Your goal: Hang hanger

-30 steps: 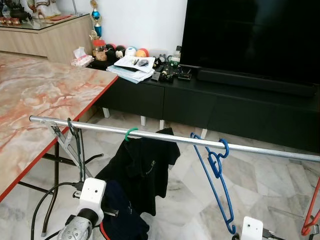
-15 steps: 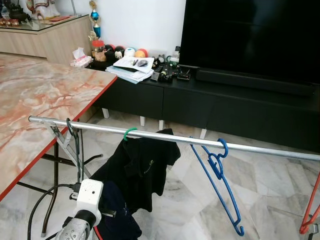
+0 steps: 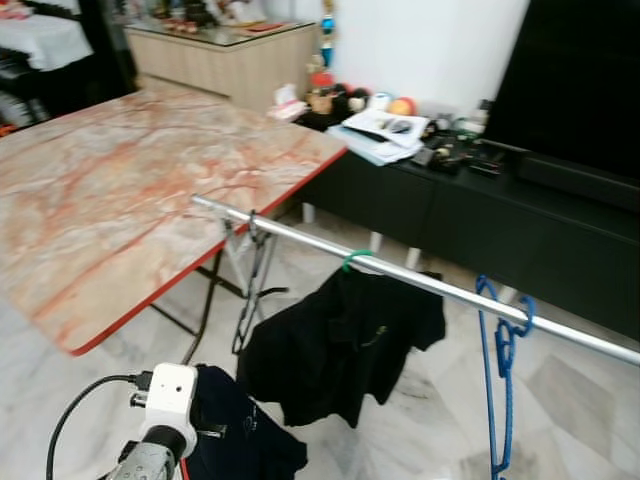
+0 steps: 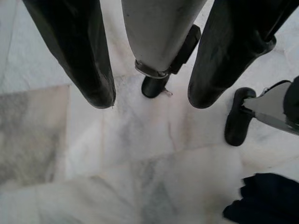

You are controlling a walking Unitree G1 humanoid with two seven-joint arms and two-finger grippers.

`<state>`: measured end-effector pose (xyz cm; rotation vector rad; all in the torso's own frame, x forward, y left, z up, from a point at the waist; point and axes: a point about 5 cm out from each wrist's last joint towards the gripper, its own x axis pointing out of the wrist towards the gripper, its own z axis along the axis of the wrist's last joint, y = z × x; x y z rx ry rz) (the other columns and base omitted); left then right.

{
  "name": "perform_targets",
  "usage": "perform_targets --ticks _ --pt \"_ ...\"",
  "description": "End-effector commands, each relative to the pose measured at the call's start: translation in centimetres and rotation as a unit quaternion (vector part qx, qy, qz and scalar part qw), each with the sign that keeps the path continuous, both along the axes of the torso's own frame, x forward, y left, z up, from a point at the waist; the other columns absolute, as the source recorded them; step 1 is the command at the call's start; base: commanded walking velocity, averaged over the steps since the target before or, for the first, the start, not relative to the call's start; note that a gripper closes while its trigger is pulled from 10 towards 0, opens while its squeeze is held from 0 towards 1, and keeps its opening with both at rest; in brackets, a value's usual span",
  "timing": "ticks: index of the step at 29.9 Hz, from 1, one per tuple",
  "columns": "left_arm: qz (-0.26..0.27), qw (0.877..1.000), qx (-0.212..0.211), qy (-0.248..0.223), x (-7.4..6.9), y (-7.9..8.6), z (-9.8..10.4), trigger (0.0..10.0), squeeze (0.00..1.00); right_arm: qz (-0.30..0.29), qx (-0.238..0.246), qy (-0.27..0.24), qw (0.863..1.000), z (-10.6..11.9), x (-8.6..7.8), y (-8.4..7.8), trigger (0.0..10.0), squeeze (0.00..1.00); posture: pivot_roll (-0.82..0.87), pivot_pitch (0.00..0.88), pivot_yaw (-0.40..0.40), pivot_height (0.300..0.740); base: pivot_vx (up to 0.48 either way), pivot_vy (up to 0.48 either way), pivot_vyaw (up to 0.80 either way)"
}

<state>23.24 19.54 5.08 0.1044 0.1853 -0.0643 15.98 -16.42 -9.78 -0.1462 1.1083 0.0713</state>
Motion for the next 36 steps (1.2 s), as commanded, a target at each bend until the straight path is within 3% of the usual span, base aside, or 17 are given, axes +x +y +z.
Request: perform_targets --ticks 1,22,36 --pt "0.007 1.0 -0.009 -0.015 0.01 0.12 0.69 10.0 0.0 0.01 0.005 0.005 1.0 -0.14 -0.33 0.22 10.0 0.0 0.19 0.0 -0.004 0.74 0.0 0.0 0.68" --pt "0.017 1.0 -0.019 -0.011 -0.26 0.01 0.6 10.0 0.0 0.002 -0.005 0.007 1.0 -0.23 -0.58 0.02 10.0 0.0 0.19 0.0 -0.002 0.74 0.0 0.0 0.0" --pt "0.013 1.0 -0.026 -0.01 -0.22 -0.15 0.65 10.0 0.0 0.015 -0.007 0.007 1.0 -0.17 -0.38 0.21 10.0 0.0 0.19 0.0 -0.003 0.74 0.0 0.302 0.0"
